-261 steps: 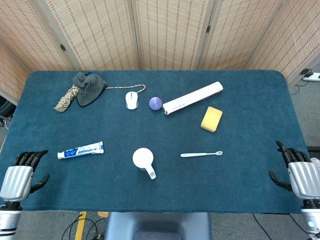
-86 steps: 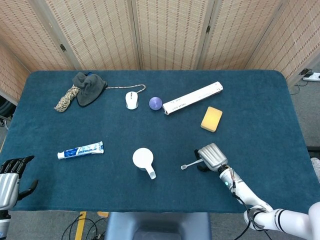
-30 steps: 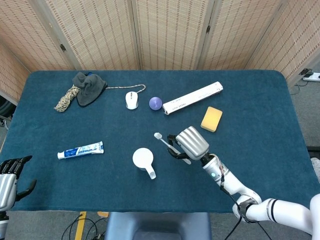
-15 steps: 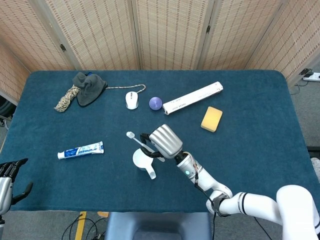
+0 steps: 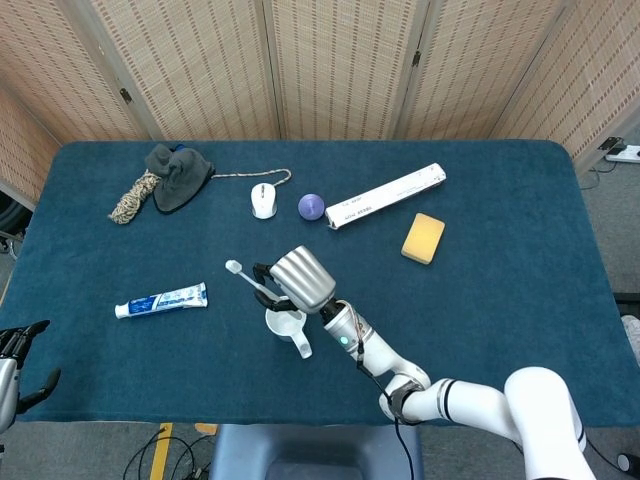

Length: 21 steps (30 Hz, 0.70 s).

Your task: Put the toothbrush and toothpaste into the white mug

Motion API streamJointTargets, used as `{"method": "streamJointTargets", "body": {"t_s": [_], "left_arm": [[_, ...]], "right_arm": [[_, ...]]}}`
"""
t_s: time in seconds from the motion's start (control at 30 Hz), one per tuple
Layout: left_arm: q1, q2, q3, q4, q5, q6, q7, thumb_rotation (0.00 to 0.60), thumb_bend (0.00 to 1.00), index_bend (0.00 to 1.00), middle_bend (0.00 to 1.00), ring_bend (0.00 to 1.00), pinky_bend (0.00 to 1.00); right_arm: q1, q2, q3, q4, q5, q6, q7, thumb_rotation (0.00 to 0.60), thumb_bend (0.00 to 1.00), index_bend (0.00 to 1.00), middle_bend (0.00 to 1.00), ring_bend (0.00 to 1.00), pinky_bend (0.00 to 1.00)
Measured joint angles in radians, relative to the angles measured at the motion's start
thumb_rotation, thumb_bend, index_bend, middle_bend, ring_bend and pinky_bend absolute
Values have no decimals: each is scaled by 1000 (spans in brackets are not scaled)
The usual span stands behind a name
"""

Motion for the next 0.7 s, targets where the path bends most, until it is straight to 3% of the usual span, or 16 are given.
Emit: {"method": "streamJointTargets", "body": {"t_s": [0.5,0.7], "left_arm": [[7,0,-2,11,-6,-2,-11,600,353,216,299,238,214],[10,0,-4,15,-13,-3,-17,600,353,216,299,238,214]], "right_arm": [[62,-118,-23,201,-19,20,78,600,442,642,1000,1000,981],[61,-119,-52,219,-43,44,94,600,442,641,999,1000,981]]}}
